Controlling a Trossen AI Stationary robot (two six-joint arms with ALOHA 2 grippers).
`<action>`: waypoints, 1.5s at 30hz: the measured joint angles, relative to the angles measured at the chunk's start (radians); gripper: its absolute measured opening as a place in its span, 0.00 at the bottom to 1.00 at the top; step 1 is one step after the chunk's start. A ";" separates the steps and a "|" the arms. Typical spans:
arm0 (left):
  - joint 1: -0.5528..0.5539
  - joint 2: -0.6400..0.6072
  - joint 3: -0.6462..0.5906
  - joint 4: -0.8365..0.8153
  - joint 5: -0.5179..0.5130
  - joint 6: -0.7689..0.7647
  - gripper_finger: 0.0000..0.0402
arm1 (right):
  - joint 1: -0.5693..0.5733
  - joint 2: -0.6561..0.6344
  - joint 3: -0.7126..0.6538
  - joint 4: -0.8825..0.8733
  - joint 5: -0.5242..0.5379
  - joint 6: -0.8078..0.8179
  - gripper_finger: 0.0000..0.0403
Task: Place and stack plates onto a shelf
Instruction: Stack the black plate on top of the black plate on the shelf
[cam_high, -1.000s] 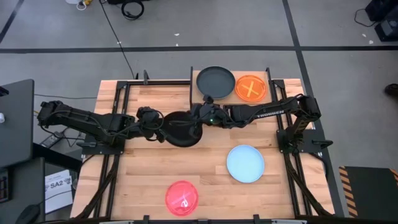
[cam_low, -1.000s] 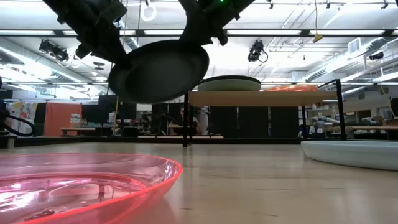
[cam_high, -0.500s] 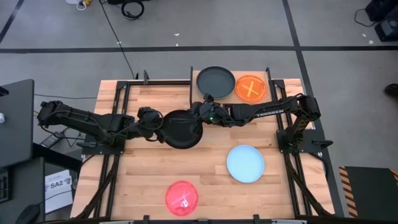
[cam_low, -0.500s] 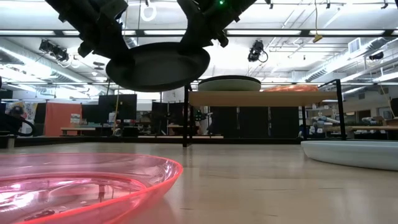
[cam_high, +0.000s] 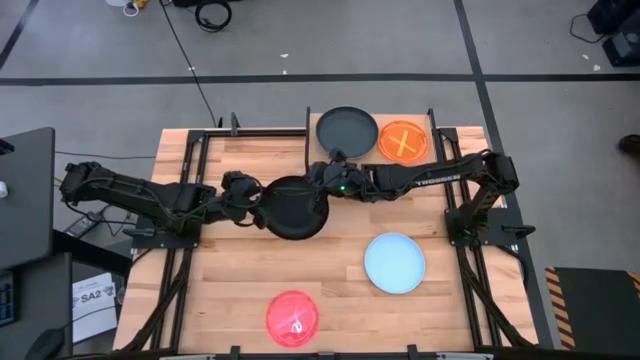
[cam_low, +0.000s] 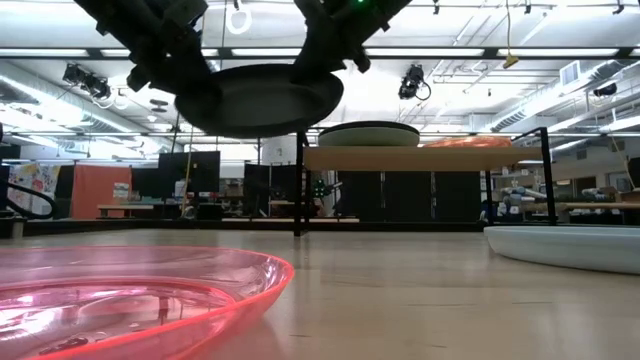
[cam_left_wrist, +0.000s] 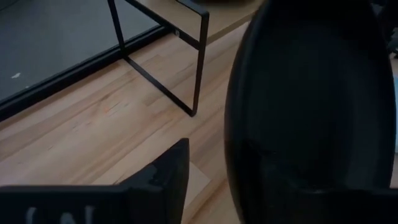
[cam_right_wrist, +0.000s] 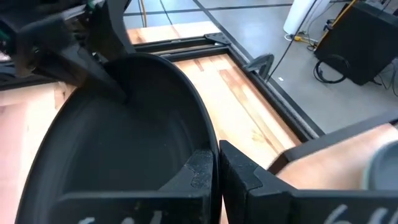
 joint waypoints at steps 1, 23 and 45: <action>0.000 0.000 0.000 0.000 0.000 0.000 0.40 | -0.004 -0.010 0.000 -0.007 0.000 0.004 0.05; 0.000 0.001 -0.003 0.179 0.042 0.163 0.41 | -0.140 -0.205 0.003 -0.161 0.050 0.018 0.05; 0.000 0.001 -0.002 0.187 0.069 0.157 0.41 | -0.502 -0.378 0.003 -0.239 -0.048 0.100 0.05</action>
